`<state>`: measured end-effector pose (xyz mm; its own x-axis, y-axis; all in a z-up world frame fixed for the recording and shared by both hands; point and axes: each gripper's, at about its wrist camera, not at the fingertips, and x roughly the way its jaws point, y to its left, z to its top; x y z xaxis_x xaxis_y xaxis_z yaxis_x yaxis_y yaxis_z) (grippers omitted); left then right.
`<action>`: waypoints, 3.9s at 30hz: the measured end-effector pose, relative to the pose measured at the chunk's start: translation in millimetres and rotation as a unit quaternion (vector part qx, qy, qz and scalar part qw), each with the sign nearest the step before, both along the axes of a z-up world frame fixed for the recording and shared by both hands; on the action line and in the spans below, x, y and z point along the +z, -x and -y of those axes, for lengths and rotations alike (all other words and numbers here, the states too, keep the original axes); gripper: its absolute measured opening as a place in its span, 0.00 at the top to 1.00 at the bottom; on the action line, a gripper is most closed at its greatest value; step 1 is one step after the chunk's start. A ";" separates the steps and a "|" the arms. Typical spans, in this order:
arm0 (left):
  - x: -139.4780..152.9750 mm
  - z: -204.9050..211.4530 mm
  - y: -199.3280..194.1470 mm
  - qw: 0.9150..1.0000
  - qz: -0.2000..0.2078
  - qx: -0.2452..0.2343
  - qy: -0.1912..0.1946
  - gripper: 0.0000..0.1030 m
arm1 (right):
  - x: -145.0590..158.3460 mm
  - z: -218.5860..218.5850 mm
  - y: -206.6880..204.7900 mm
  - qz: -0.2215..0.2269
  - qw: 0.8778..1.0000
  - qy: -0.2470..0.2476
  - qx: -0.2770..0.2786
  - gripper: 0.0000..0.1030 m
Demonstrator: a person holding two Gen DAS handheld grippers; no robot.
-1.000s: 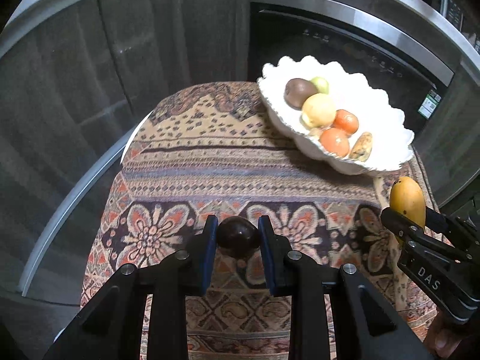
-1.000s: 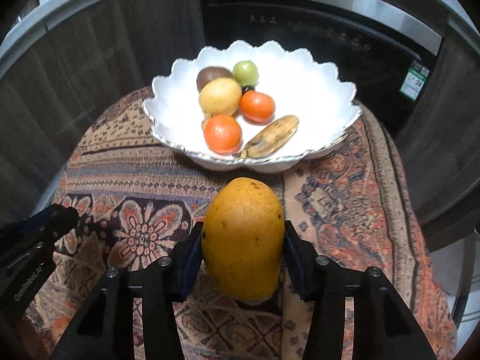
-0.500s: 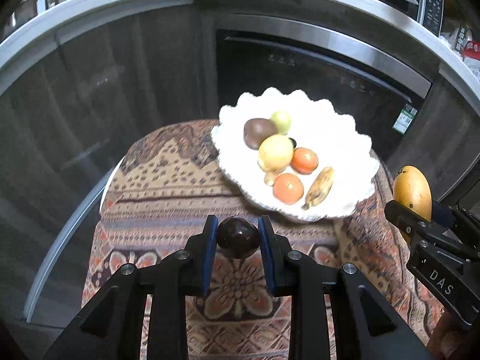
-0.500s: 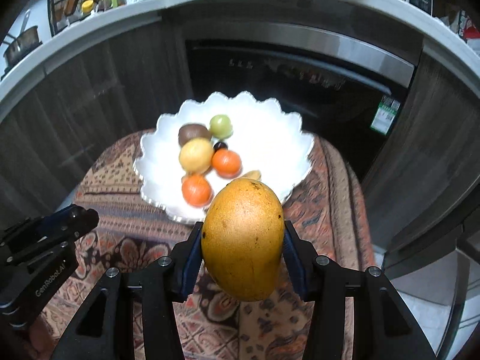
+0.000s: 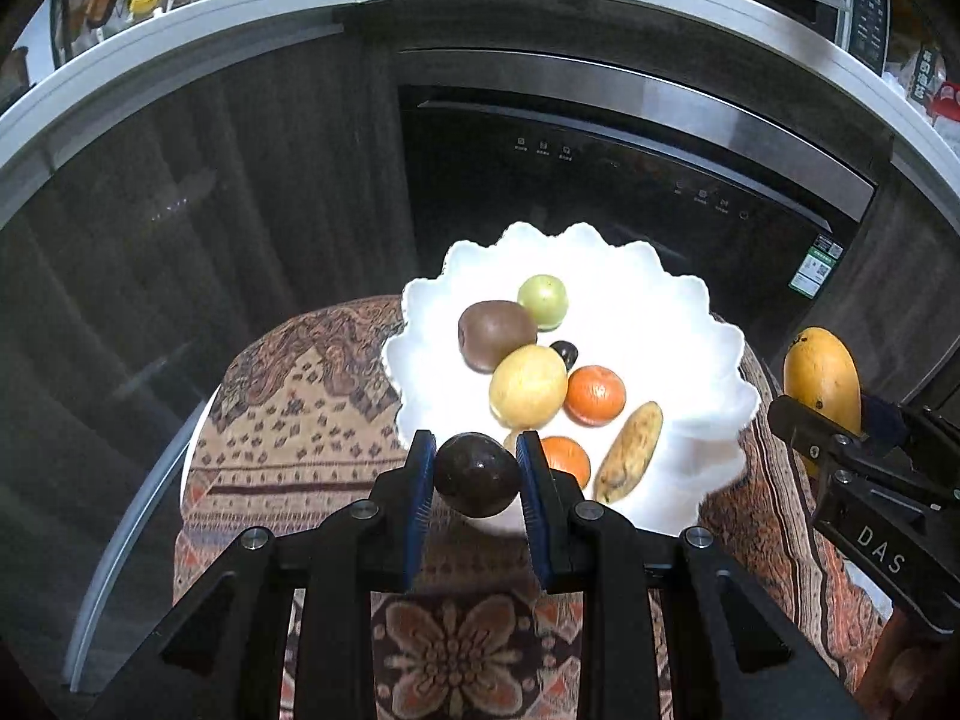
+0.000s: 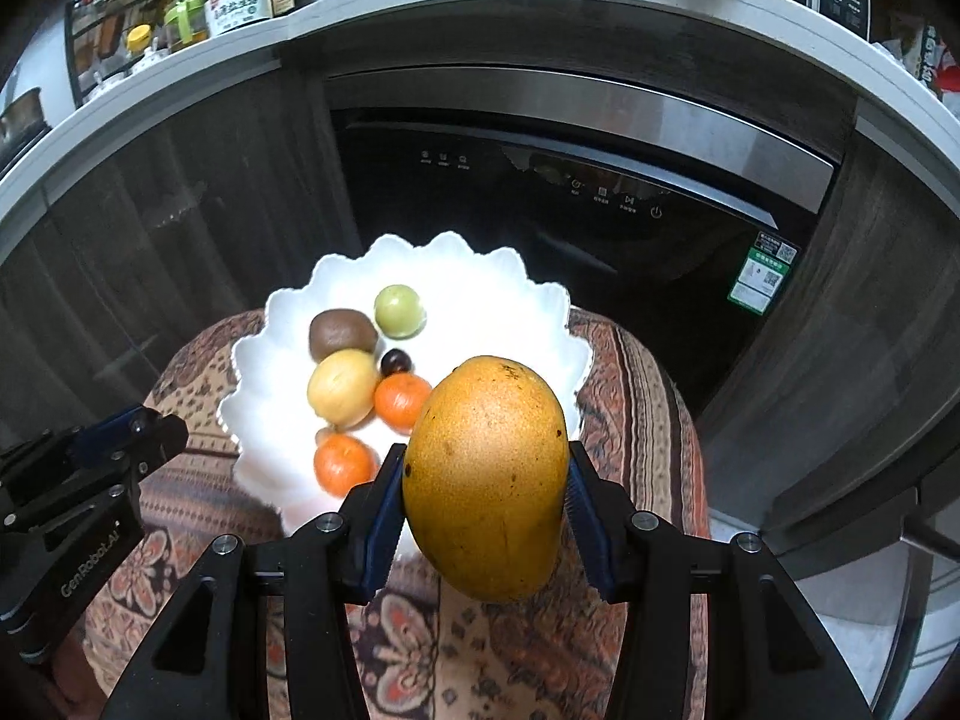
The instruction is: Organize fruits
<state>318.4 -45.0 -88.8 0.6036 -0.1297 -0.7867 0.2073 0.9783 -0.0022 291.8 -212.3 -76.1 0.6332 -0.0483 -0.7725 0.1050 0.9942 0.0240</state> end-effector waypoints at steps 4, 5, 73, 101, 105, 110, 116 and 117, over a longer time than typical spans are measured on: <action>-7.5 4.4 -19.0 1.000 -0.007 0.001 0.002 0.73 | -3.3 3.8 -19.3 -0.004 1.000 0.000 0.000 0.51; -9.7 5.7 -22.9 1.000 -0.009 0.002 0.001 0.73 | -4.3 4.2 -23.1 -0.005 1.000 0.000 0.001 0.51; 66.4 -39.7 97.8 0.997 0.050 0.064 -0.016 0.00 | 61.9 -21.7 83.0 0.047 0.999 0.005 0.001 0.20; 77.3 -51.5 213.3 0.994 0.073 0.078 -0.016 0.00 | 66.9 -23.0 194.3 0.083 0.996 0.011 0.002 0.20; 73.2 -50.7 222.1 0.994 0.075 0.079 -0.023 0.00 | 66.2 -21.7 201.6 0.088 0.996 0.021 -0.002 0.18; 72.8 -50.6 232.3 0.994 0.075 0.081 -0.022 0.00 | 64.3 -18.2 208.7 0.090 0.996 0.020 -0.006 0.17; 76.4 -51.1 237.7 0.993 0.079 0.085 -0.022 0.00 | 66.4 -16.3 213.1 0.093 0.996 0.015 -0.007 0.16; 76.5 -50.9 238.1 0.993 0.080 0.086 -0.023 0.00 | 67.5 -15.8 213.9 0.095 0.995 0.017 -0.011 0.12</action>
<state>80.4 5.9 -12.3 0.7312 0.0198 -0.6819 0.0308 0.9976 0.0620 78.0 -196.5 -8.7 0.7663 -0.0866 -0.6366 0.1225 0.9924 0.0124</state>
